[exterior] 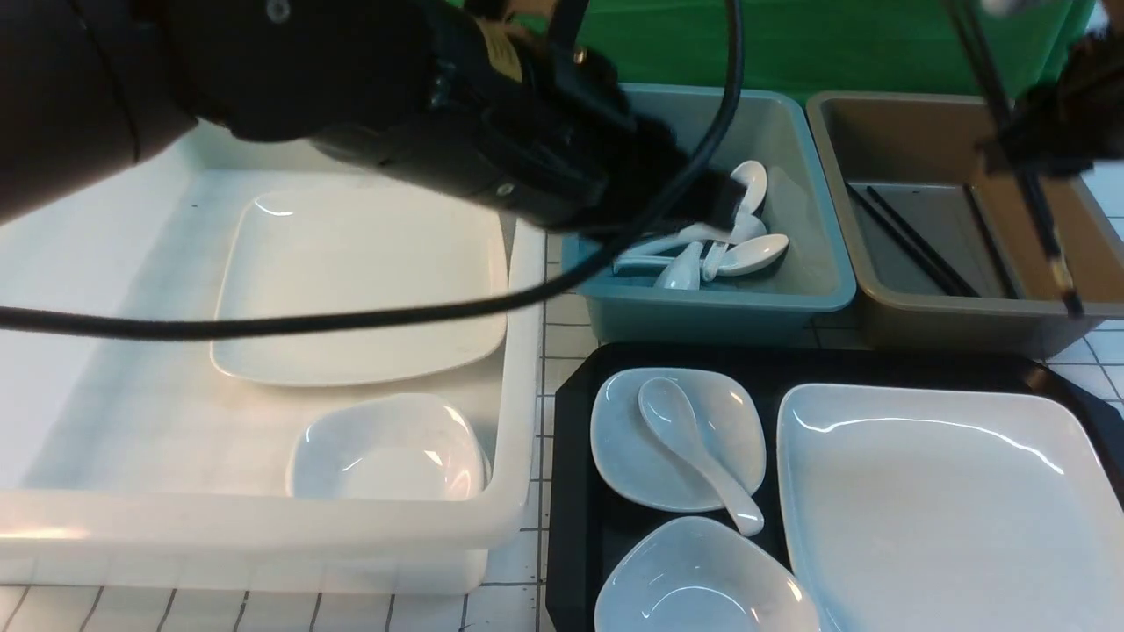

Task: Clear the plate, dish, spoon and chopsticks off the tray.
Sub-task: Use the right arm to put the chopsticks into the small storage box on the right

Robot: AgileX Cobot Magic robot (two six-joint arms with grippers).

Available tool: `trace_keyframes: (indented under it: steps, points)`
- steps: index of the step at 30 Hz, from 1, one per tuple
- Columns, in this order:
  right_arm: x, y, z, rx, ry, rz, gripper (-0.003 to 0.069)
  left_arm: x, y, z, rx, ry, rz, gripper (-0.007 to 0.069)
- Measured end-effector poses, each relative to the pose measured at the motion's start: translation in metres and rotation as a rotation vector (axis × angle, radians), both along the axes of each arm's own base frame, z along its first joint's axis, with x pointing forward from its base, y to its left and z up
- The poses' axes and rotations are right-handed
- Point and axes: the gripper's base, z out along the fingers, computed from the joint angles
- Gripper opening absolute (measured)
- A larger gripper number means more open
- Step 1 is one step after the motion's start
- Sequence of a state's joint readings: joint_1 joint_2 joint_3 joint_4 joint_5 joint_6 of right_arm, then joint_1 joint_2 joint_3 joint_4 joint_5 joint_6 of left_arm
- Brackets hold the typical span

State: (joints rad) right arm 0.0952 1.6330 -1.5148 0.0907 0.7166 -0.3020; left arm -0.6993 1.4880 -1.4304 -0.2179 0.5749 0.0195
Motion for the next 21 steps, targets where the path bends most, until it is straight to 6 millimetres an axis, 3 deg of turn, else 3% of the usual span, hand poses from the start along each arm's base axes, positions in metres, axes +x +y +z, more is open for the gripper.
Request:
trace_keyframes:
  steps: [2, 4, 5, 7, 9, 10, 15, 21]
  points:
    - [0.013, -0.003, -0.003, 0.001, -0.024, -0.014, 0.0157, 0.002, -0.001, 0.003, -0.026, -0.035, 0.01, -0.0025]
    - [0.045, -0.009, -0.015, 0.006, -0.081, -0.042, 0.0157, 0.009, -0.004, 0.008, -0.083, -0.109, 0.032, -0.0025]
    - [0.047, -0.01, -0.017, 0.006, -0.077, -0.043, 0.0157, 0.009, -0.004, 0.009, -0.087, -0.113, 0.033, -0.0025]
    - [0.075, -0.011, -0.036, 0.016, -0.112, -0.063, 0.0157, 0.014, -0.007, 0.007, -0.101, -0.131, 0.042, -0.0025]
    - [0.087, -0.011, -0.045, 0.02, -0.128, -0.07, 0.0157, 0.015, -0.008, 0.005, -0.106, -0.126, 0.046, -0.0025]
    - [0.101, -0.011, -0.065, 0.019, -0.12, -0.074, 0.0157, 0.017, -0.009, 0.002, -0.119, -0.099, 0.06, -0.0024]
    - [0.118, -0.012, -0.097, 0.017, -0.091, -0.081, 0.0157, 0.016, -0.01, -0.001, -0.139, 0.036, 0.097, -0.0024]
    - [0.125, -0.012, -0.123, 0.003, -0.042, -0.075, 0.0157, 0.025, 0.0, 0.02, -0.2, 0.29, 0.178, -0.0024]
